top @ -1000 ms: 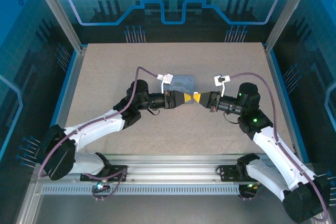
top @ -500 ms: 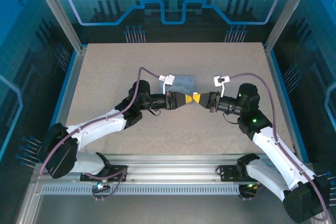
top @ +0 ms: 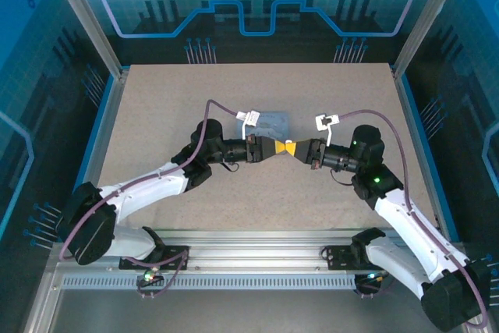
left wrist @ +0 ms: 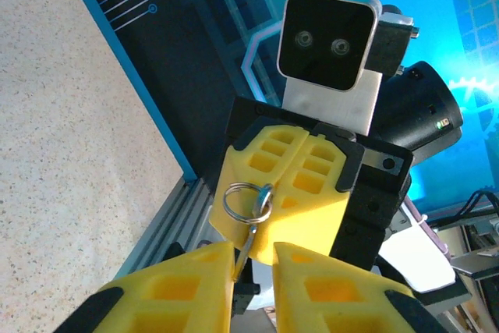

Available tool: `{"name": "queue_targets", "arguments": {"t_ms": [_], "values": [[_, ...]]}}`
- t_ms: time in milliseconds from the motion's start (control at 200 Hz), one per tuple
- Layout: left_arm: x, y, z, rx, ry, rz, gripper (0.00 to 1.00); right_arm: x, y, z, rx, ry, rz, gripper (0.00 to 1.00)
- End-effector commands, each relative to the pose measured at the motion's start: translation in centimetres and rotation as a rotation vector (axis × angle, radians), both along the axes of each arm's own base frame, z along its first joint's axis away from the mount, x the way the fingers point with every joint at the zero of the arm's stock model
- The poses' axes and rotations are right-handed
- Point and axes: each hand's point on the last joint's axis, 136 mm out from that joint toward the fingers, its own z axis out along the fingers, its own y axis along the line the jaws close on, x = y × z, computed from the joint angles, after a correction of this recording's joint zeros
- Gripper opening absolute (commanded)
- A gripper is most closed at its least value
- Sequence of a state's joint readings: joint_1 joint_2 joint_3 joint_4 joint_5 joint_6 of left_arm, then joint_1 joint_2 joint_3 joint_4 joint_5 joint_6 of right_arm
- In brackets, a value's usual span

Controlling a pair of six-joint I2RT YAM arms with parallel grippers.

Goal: Unlock a padlock with a key

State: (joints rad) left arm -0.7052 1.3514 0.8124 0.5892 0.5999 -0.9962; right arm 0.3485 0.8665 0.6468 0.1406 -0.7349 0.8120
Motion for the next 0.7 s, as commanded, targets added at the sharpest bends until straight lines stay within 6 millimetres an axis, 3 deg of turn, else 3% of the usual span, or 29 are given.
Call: {"name": "queue_targets", "arguments": {"t_ms": [0,240,395,695], "values": [[-0.4,-0.4,2.1,-0.045,-0.056,-0.029,0.16,-0.6,0.3,-0.1,0.004,-0.011,0.021,0.0],[-0.5,-0.3,2.0,-0.03,-0.054,-0.024,0.1,-0.7,0.0,-0.2,-0.01,-0.017,0.009,0.0],[-0.6,0.1,2.0,-0.021,-0.063,-0.014,0.0,-0.8,-0.1,-0.4,-0.02,-0.015,0.009,0.0],[-0.7,0.6,1.9,0.026,-0.071,-0.004,0.0,-1.0,-0.8,-1.5,-0.073,-0.003,0.002,0.0]]}}
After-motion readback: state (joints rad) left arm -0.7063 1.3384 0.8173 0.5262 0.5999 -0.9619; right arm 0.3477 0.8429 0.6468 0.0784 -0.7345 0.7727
